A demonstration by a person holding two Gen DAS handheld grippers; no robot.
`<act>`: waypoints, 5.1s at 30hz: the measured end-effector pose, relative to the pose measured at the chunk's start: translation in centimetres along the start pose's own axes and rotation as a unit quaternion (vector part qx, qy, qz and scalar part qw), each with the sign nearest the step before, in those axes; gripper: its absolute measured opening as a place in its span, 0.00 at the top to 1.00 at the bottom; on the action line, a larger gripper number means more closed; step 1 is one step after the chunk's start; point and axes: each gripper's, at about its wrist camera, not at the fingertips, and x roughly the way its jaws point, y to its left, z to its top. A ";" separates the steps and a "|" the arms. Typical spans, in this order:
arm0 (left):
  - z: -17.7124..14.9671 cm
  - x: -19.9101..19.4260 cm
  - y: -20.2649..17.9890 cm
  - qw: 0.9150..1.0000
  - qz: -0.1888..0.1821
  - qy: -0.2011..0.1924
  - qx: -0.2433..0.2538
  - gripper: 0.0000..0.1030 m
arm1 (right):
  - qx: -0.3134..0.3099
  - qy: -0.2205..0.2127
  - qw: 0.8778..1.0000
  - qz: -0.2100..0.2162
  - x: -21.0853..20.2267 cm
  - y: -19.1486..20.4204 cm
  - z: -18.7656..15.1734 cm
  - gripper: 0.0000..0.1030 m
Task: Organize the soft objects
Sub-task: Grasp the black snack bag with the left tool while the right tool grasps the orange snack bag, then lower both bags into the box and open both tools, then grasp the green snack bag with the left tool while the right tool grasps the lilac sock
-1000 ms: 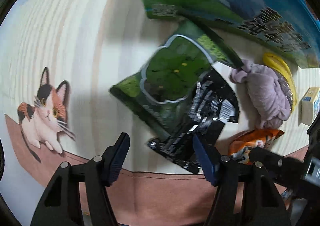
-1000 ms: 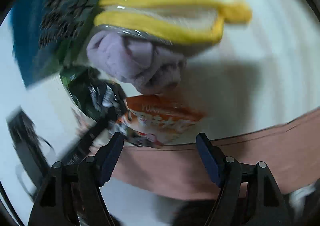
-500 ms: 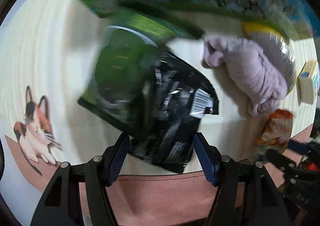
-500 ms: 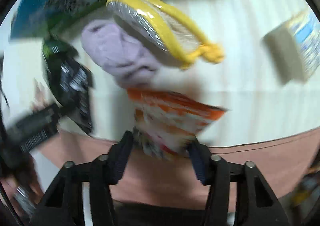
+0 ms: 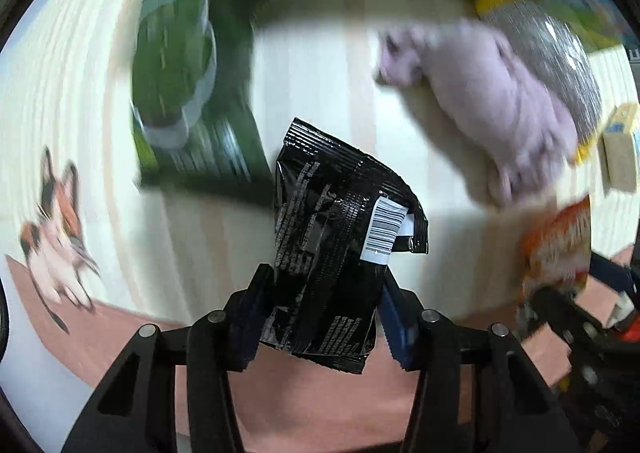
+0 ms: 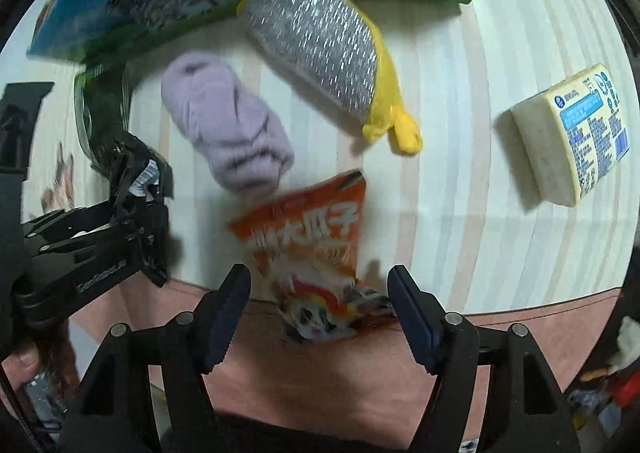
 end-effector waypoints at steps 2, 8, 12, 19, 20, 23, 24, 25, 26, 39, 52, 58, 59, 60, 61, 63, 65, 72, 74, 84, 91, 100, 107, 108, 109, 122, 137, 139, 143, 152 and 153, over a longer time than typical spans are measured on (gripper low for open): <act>-0.9 0.3 -0.6 1.000 0.000 -0.009 -0.006 0.50 | -0.017 0.005 1.000 -0.019 0.9 0.6 -0.2 0.29; -1.1 -0.1 -2.4 1.000 0.008 -0.018 -0.017 0.55 | -0.015 0.002 1.000 -0.027 2.6 2.3 -0.4 0.59; -1.5 -3.6 -2.7 0.999 0.002 -0.042 -0.018 0.56 | 0.003 -0.001 1.000 -0.002 1.7 2.1 -2.5 0.65; -2.6 -13.9 -2.8 0.992 -0.074 -0.101 -0.020 0.56 | 0.034 -0.054 0.994 0.092 -8.9 -0.2 -3.1 0.65; -2.1 -15.7 -2.8 0.990 -0.086 -0.113 -0.020 0.56 | 0.034 -0.069 0.992 0.099 -10.6 -0.7 -2.9 0.65; 0.8 -21.2 -2.6 0.983 -0.111 -0.148 -0.014 0.56 | 0.032 -0.112 0.987 0.109 -16.3 -1.2 -0.9 0.65; 1.1 -22.0 -2.1 0.981 -0.110 -0.158 -0.013 0.56 | 0.033 -0.128 0.985 0.111 -18.3 -1.4 0.4 0.65; 2.8 -23.1 -1.7 0.980 -0.103 -0.169 -0.008 0.56 | 0.031 -0.135 0.985 0.106 -19.3 -1.7 1.4 0.65; 4.0 -23.8 -1.1 0.979 -0.096 -0.178 -0.005 0.56 | 0.031 -0.146 0.984 0.098 -20.1 -1.7 2.4 0.65; 24.5 -18.6 3.7 0.993 -0.060 -0.103 -0.010 0.56 | 0.063 -0.083 0.994 0.045 -15.0 -3.7 18.4 0.65; 31.5 -12.8 2.2 0.996 -0.086 -0.017 -0.021 0.52 | 0.061 -0.023 0.998 0.007 -8.5 -2.4 21.9 0.61; 30.8 -15.4 2.1 0.995 -0.089 -0.037 -0.006 0.24 | 0.066 -0.027 0.997 0.000 -9.3 -1.3 22.0 0.22; 30.5 -16.0 2.1 0.996 -0.083 -0.045 -0.001 0.20 | 0.065 -0.026 0.998 -0.003 -9.6 -1.2 21.9 0.22; 30.1 -16.6 2.2 0.996 -0.077 -0.053 0.003 0.19 | 0.065 -0.027 0.998 -0.006 -9.9 -1.0 21.8 0.22; 29.7 -17.0 2.4 0.995 -0.073 -0.062 0.005 0.19 | 0.065 -0.029 0.997 -0.009 -10.2 -0.9 21.6 0.22; 28.8 -17.9 2.6 0.995 -0.068 -0.077 0.008 0.09 | 0.064 -0.034 0.997 -0.013 -10.8 -0.4 21.4 0.14; 27.7 -18.4 3.0 0.994 -0.065 -0.088 0.009 0.03 | 0.065 -0.040 0.997 -0.011 -11.2 -0.1 21.0 0.02; 22.4 -20.3 3.5 0.991 -0.052 -0.123 0.012 0.03 | 0.048 -0.078 0.996 -0.021 -13.4 0.8 19.8 0.00; 20.9 -21.0 3.7 0.990 -0.049 -0.133 0.009 0.03 | 0.042 -0.087 0.995 -0.015 -13.8 1.1 19.1 0.00; 12.1 -26.5 5.3 0.973 -0.032 -0.228 -0.021 0.03 | -0.006 -0.147 0.989 0.019 -18.8 1.3 13.2 0.00; 4.9 -21.3 8.3 0.973 0.047 -0.221 -0.043 0.03 | -0.086 -0.123 0.989 0.004 -14.6 4.4 6.8 0.01; 4.7 -8.3 10.4 0.994 0.029 -0.095 -0.041 0.27 | -0.104 -0.049 0.993 -0.019 -4.1 5.9 7.3 0.29; 6.1 -3.7 9.9 0.998 0.015 -0.055 -0.029 0.28 | -0.115 -0.029 0.993 -0.028 -1.6 6.9 7.7 0.29; 6.3 -3.4 9.8 0.998 0.015 -0.053 -0.028 0.28 | -0.117 -0.027 0.992 -0.032 -1.4 7.0 7.7 0.29; 6.5 -3.0 9.7 0.998 0.015 -0.050 -0.027 0.28 | -0.118 -0.024 0.992 -0.034 -1.2 7.0 7.7 0.31; 7.2 -2.8 8.2 0.998 0.004 -0.053 -0.028 0.52 | -0.125 -0.006 0.990 -0.058 0.7 8.1 8.2 0.50; 0.1 -0.3 5.9 0.997 -0.002 0.000 -0.074 0.54 | -0.082 0.054 0.994 -0.043 2.9 5.6 1.2 0.55; 0.2 -0.6 5.4 0.997 -0.003 0.000 -0.074 0.53 | -0.080 0.051 0.994 -0.046 3.2 5.5 1.0 0.55; 0.5 -1.2 6.3 0.997 -0.004 -0.002 -0.078 0.52 | -0.082 0.052 0.994 -0.058 4.1 5.6 1.3 0.55; -1.1 -5.0 4.7 0.996 -0.016 -0.039 -0.079 0.64 | -0.080 0.032 0.996 -0.029 1.9 5.3 0.4 0.63; -1.3 -6.1 4.5 0.996 -0.020 -0.049 -0.078 0.64 | -0.080 0.022 0.996 -0.022 0.8 5.3 0.2 0.63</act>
